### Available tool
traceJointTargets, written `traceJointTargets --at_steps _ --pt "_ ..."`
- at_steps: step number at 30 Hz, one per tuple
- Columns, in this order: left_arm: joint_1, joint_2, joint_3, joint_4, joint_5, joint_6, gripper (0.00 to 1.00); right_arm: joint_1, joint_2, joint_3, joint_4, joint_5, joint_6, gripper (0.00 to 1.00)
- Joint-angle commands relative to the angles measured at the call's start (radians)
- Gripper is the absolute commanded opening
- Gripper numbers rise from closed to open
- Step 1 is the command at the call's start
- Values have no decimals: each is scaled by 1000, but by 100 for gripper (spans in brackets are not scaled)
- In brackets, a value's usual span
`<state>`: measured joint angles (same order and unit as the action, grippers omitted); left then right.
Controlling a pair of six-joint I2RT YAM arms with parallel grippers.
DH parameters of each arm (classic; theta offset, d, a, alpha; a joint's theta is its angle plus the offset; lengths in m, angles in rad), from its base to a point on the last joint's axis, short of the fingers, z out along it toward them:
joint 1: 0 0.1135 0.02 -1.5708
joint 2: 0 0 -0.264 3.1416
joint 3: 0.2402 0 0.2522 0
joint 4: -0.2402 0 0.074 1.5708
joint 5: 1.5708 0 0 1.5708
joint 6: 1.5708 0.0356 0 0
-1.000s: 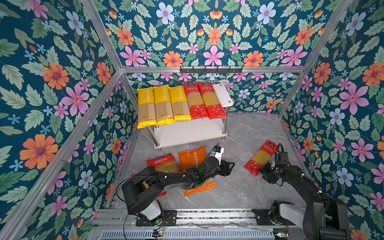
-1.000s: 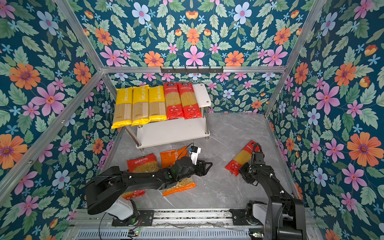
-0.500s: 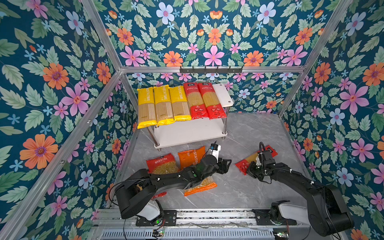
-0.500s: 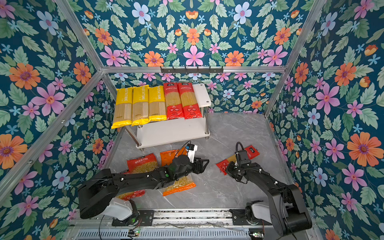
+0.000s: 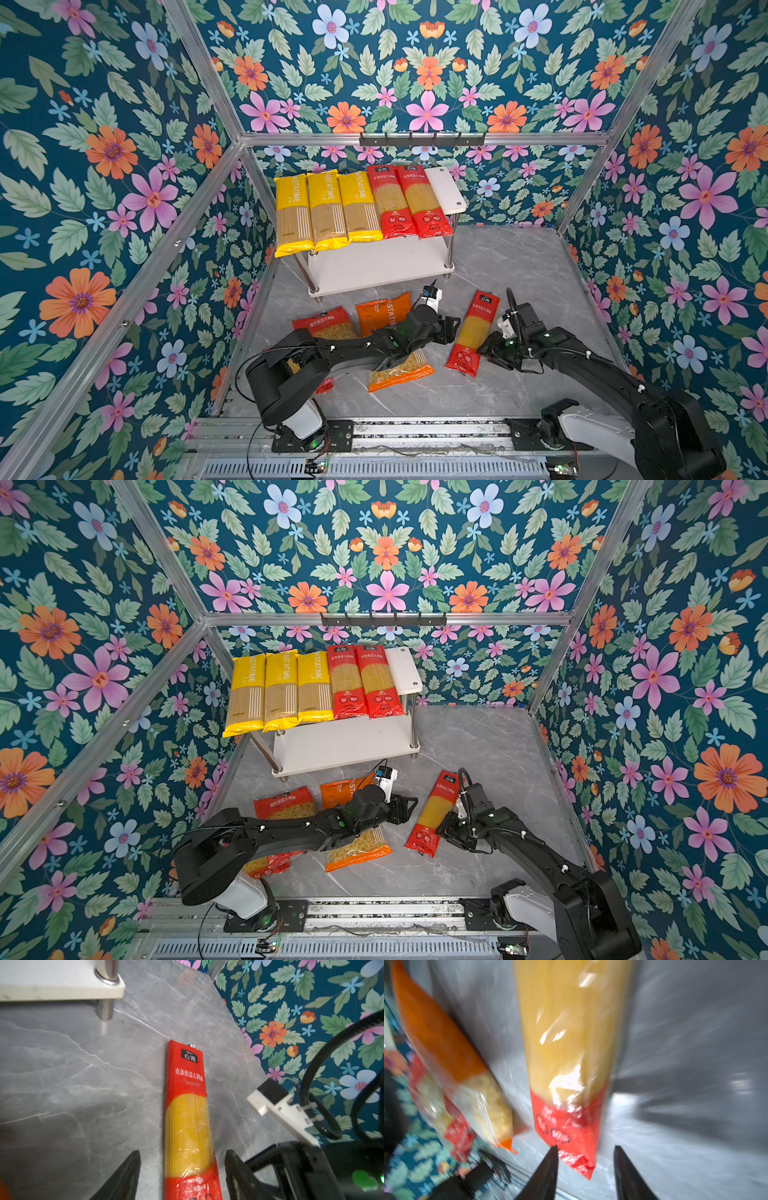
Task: Place and organize the pasta boxes and bags onto the shelf
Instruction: 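Grasp the red spaghetti pack with the right gripper while the left grips it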
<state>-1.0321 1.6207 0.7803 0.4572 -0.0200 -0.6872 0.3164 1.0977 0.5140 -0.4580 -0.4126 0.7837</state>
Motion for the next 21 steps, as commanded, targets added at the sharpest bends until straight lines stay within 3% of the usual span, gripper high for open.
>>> traceJointTargets --at_steps 1,5,11,15,21 --pt "-2 49 13 57 51 -43 66 -74 -13 -12 56 -25 -3 55" --pt "-6 116 21 90 78 -67 66 -105 49 24 122 20 -42 65" --pt "-12 216 55 101 96 -74 62 -105 228 57 266 20 -15 64" --pt "-14 269 54 153 138 -109 52 -98 343 81 348 -31 18 56" --pt "-13 313 18 253 182 -164 41 -86 376 63 429 -31 25 31"
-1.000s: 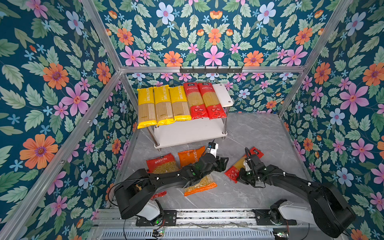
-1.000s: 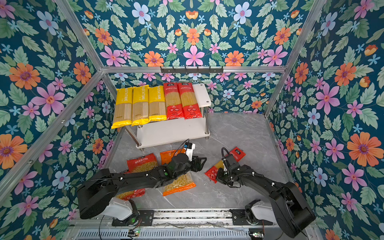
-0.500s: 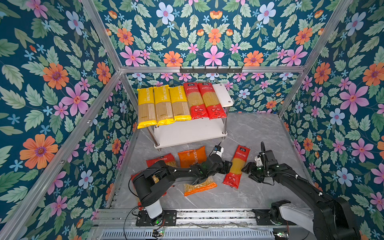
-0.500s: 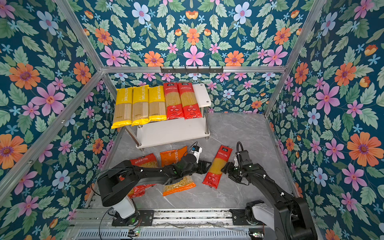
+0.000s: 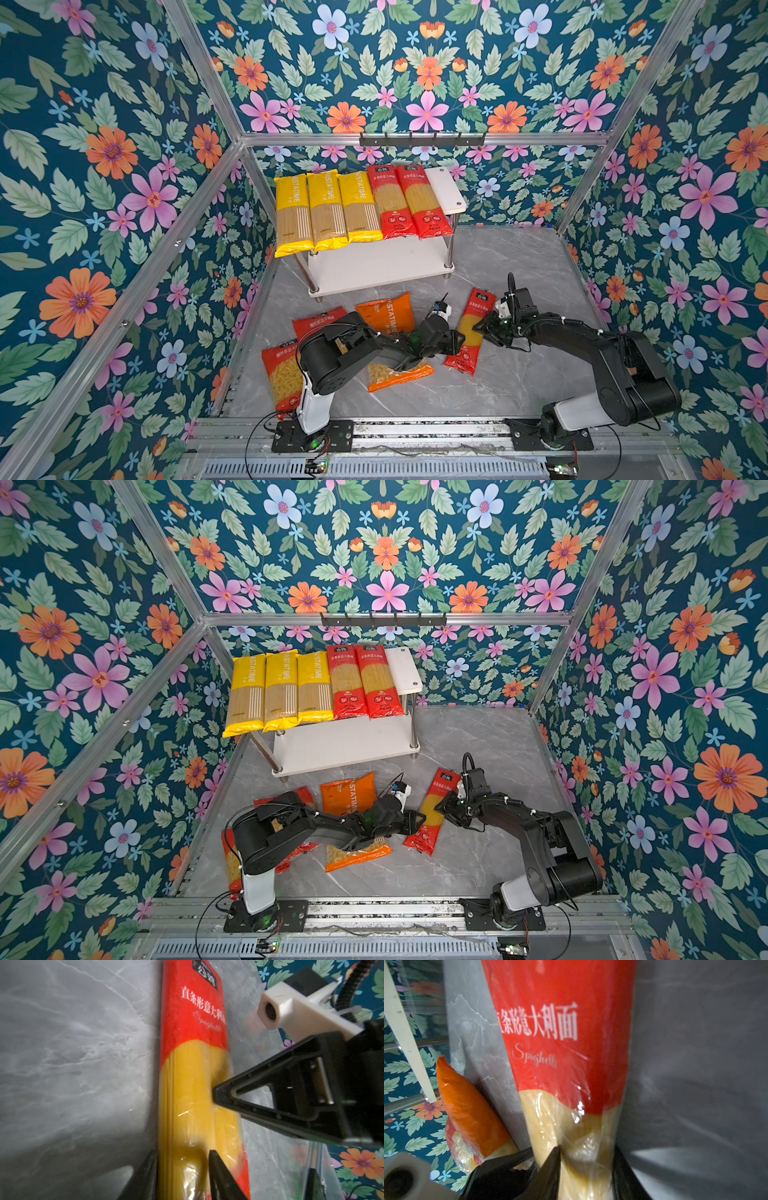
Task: Place and organize the pasta boxes and bags onto the shelf
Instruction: 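Grasp the red spaghetti pack with the right gripper while the left grips it, then lift the red spaghetti pack upright with both grippers toward the shelf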
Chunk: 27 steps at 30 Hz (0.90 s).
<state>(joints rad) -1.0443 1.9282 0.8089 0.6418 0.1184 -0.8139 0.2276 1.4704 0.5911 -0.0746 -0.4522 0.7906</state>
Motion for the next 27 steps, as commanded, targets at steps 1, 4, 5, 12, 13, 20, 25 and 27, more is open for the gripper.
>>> traceJointTargets --at_steps 1,4,5,12,13,20,25,27 --pt "-2 -1 -15 78 47 -37 41 3 -4 -19 56 7 14 26" --pt "0 -46 -35 76 43 -18 41 3 -26 -28 80 -10 -1 17" --pt "2 -63 -42 67 39 -12 42 3 -35 -28 85 -18 -10 15" --pt "33 -244 -129 58 18 47 51 3 -170 -46 93 -27 -102 5" --pt "39 -273 -147 73 18 58 53 3 -203 -50 94 -19 -122 3" --pt "54 -405 -239 231 69 123 65 53 -498 -114 194 25 -312 0" --pt "67 -432 -282 349 137 127 72 115 -683 -165 354 7 -424 0" --pt "69 -440 -285 376 167 127 75 114 -704 -163 400 -43 -421 0"
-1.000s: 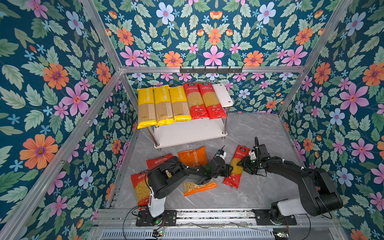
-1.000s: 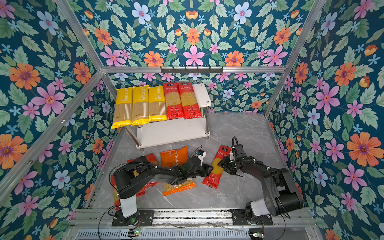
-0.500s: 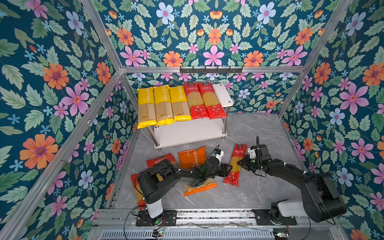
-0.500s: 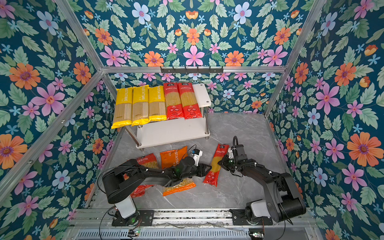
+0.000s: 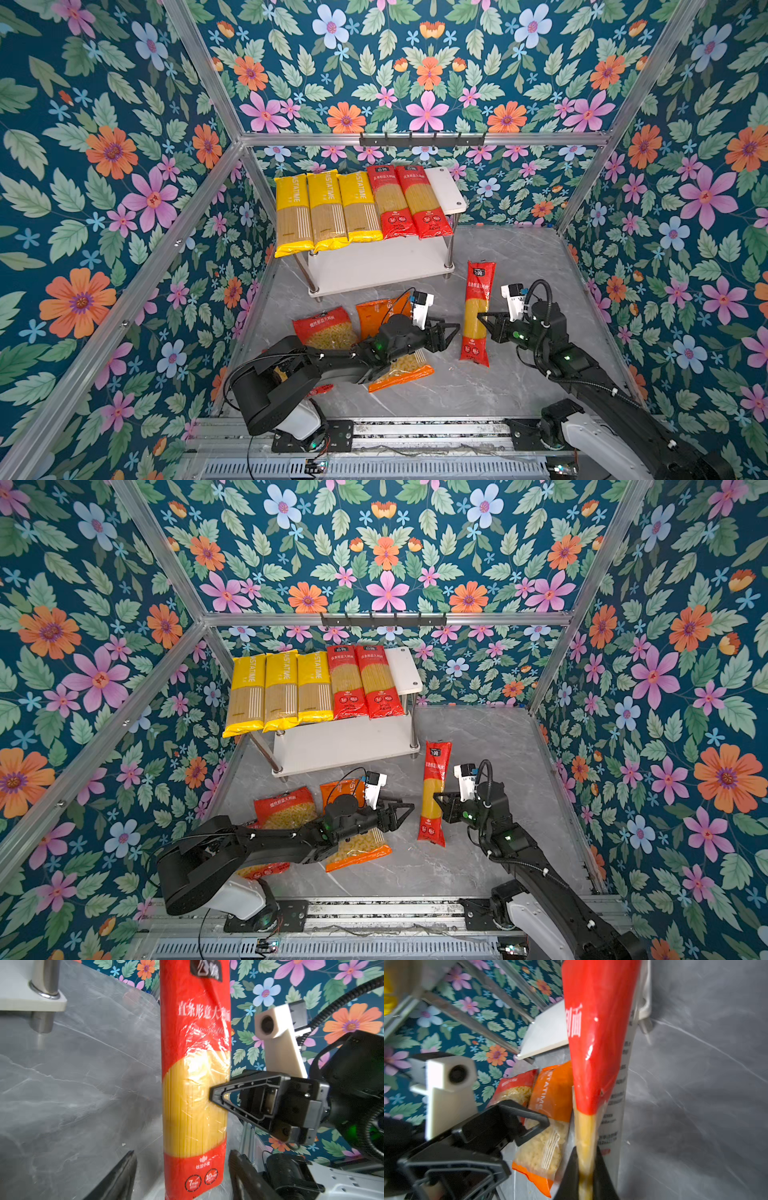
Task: Place and organize the pasta boxes and bags onto the shelf
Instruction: 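Lift the red spaghetti pack upright with both grippers toward the shelf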
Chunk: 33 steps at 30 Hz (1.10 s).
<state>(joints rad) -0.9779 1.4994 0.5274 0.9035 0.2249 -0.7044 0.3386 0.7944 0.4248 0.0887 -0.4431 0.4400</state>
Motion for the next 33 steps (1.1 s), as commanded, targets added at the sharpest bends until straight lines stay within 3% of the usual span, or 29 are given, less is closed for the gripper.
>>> traceJointTargets --at_steps 1,7,13,19,28,29,33 --pt "2 -13 1 122 84 17 77 5 -30 5 267 -86 -63 0" --pt "-3 28 12 194 179 -22 80 5 0 22 453 -273 28 0" --pt "-4 27 39 189 212 -9 76 11 0 53 501 -385 64 0" --pt "-4 22 54 223 275 -20 61 10 16 71 515 -488 79 0" --pt "-4 -22 49 224 282 -18 29 11 80 115 529 -520 126 0" --pt "-4 -24 52 225 278 -19 27 10 88 117 528 -501 137 2" --pt "-2 -32 72 220 243 -26 23 9 75 106 463 -387 155 35"
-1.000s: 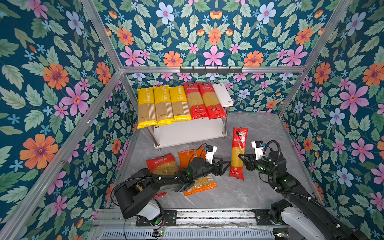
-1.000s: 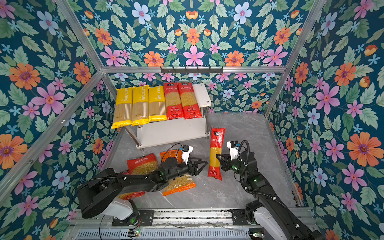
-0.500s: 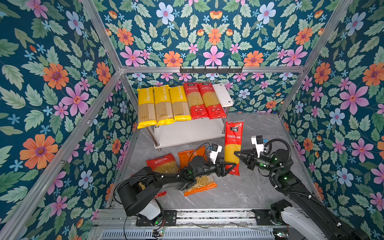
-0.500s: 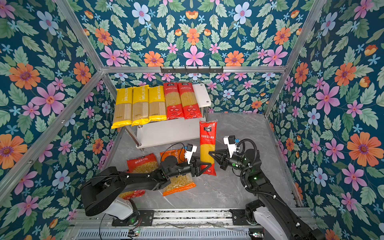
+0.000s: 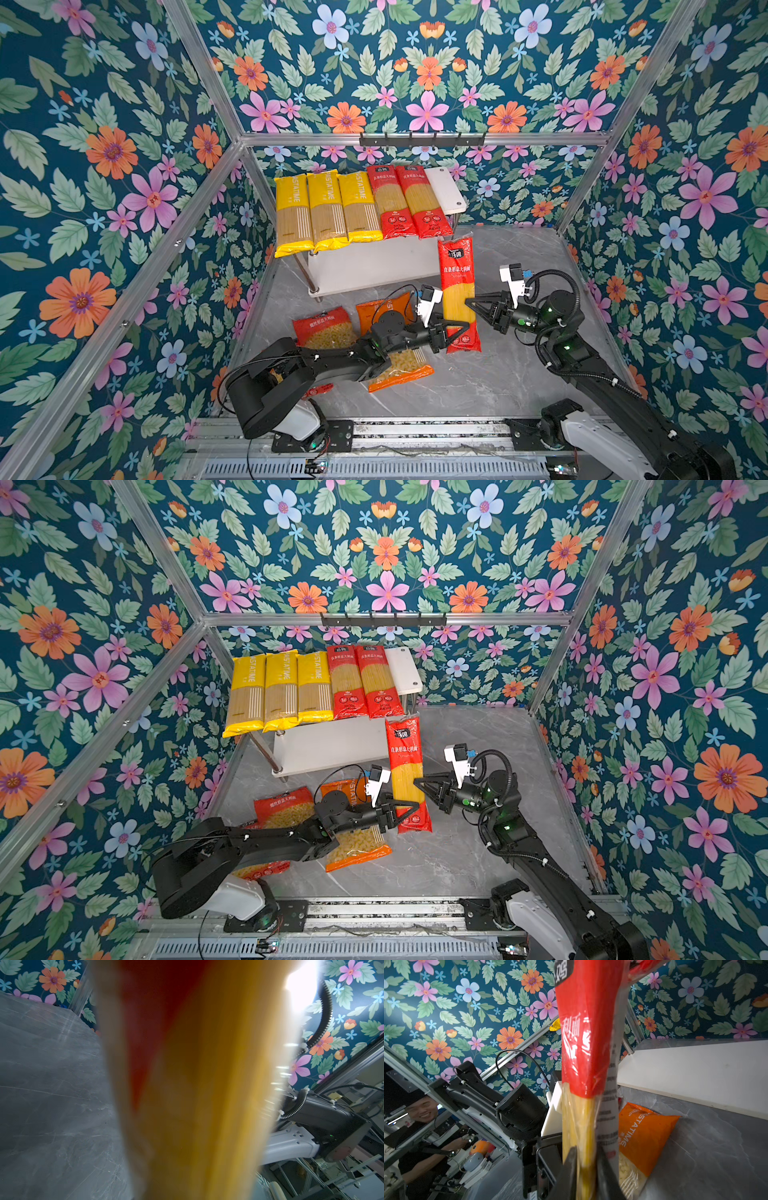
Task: Place and organize the pasta boxes and bags onto the shelf
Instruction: 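Lift the red spaghetti pack upright with both grippers toward the shelf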
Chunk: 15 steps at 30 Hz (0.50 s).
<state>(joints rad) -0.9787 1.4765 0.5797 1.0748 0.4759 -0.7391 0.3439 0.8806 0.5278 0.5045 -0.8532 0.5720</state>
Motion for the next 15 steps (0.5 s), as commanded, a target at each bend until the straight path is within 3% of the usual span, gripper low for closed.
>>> traceJointTargets --at_steps 1,8,15 --pt "-2 -14 30 45 -17 7 22 4 -25 -4 16 52 14 41" --pt "2 -44 125 -40 -137 -4 21 3 -140 -103 -44 200 48 66" --pt "2 -32 246 -86 -244 -45 21 3 -148 -195 117 208 189 69"
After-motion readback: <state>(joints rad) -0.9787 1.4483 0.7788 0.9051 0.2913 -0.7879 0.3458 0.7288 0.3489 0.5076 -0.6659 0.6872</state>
